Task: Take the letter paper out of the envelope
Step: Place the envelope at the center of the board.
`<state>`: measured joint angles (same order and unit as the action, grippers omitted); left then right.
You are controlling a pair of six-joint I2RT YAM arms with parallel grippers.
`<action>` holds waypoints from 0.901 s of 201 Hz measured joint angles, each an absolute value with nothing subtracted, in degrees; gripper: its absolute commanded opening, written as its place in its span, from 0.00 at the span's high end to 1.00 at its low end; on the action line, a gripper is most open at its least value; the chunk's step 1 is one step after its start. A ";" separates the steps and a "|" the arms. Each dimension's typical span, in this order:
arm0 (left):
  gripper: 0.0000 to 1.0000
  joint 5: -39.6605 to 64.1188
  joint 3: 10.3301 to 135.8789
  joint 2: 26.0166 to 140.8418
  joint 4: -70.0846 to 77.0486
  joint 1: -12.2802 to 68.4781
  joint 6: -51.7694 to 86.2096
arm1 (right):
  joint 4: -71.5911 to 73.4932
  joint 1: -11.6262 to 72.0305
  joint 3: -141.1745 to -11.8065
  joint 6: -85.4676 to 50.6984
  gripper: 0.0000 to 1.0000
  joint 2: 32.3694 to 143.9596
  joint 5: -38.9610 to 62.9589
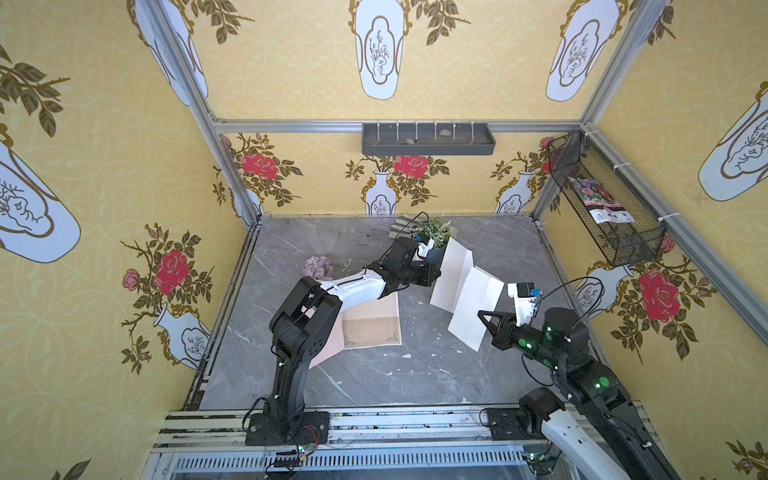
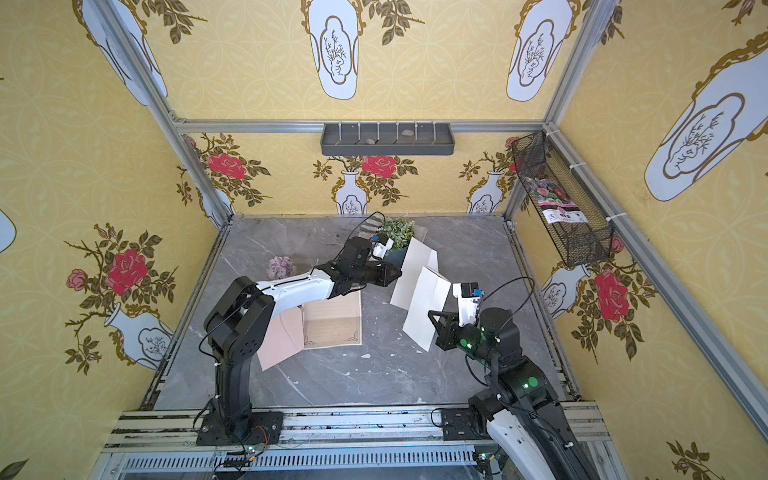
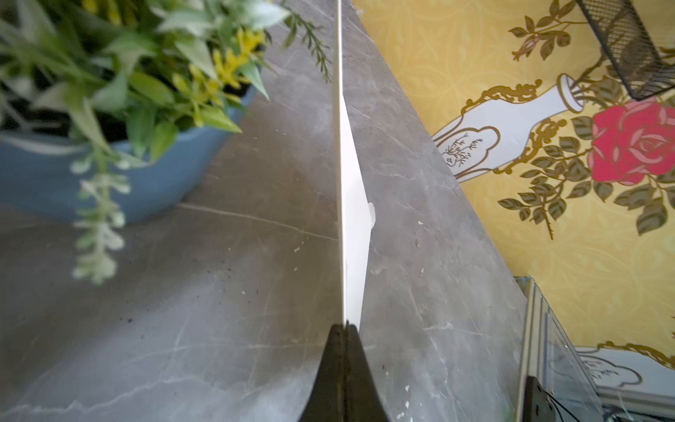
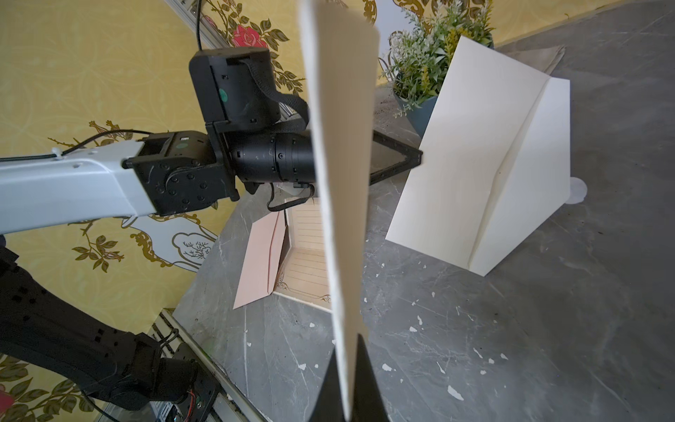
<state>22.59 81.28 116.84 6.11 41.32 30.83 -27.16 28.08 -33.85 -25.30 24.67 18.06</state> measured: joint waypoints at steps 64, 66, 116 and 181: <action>1.00 22.92 85.03 124.14 1.19 36.88 31.40 | -26.98 28.08 -32.71 -25.54 1.00 23.81 19.46; 1.00 22.96 85.03 124.22 1.15 36.82 31.42 | -26.98 28.08 -32.71 -25.54 1.00 23.83 19.46; 0.78 23.68 85.47 124.92 0.58 35.57 31.57 | -26.61 28.08 -32.01 -26.02 1.00 25.15 20.69; 0.53 22.57 85.76 121.23 -2.48 35.59 30.35 | -24.71 28.08 -31.62 -27.11 1.00 26.68 22.85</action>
<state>22.57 85.76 121.23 -2.48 35.59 30.35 -24.71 28.08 -31.62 -27.11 26.68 22.85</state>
